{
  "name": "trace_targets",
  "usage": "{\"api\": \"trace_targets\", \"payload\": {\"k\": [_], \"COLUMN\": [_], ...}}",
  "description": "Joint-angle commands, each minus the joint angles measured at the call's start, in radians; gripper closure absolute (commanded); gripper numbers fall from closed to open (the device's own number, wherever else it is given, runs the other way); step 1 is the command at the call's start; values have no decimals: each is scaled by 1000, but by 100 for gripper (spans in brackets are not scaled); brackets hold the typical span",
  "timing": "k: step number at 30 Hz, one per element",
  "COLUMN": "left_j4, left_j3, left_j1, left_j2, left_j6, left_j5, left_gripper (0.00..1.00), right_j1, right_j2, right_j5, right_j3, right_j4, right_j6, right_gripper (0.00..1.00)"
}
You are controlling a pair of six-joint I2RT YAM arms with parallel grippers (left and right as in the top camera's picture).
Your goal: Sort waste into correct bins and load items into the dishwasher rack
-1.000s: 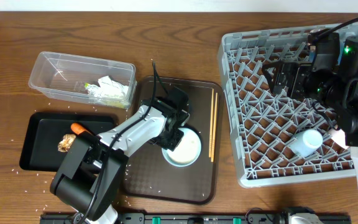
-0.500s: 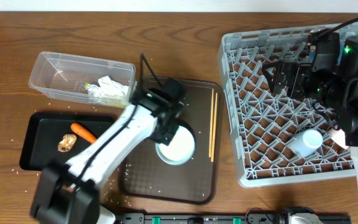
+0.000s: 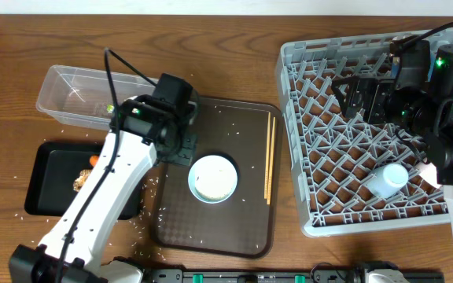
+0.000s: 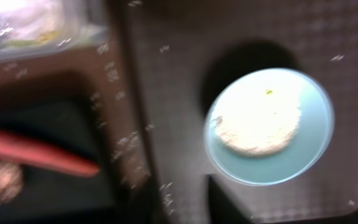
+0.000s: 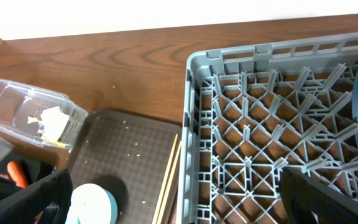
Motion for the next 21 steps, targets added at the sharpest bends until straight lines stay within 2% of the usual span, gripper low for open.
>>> {"api": "trace_targets", "payload": {"k": [1, 9, 12, 17, 21], "left_j4": [55, 209, 254, 275, 301], "left_j3": [-92, -202, -224, -229, -229], "left_j1": [-29, -13, -13, -13, -13], "left_j2": [52, 146, 190, 271, 319], "left_j6": [23, 8, 8, 10, 24], "left_j5": [87, 87, 88, 91, 90], "left_gripper": [55, 55, 65, 67, 81], "right_j1": [10, 10, 10, 10, 10], "right_j2": [5, 5, 6, 7, 7], "right_j5": [7, 7, 7, 7, 7], "right_j3": [10, 10, 10, 10, 10], "right_j4": [8, 10, 11, 10, 10], "right_j6": [11, 11, 11, 11, 11], "right_gripper": [1, 1, 1, 1, 1]}}
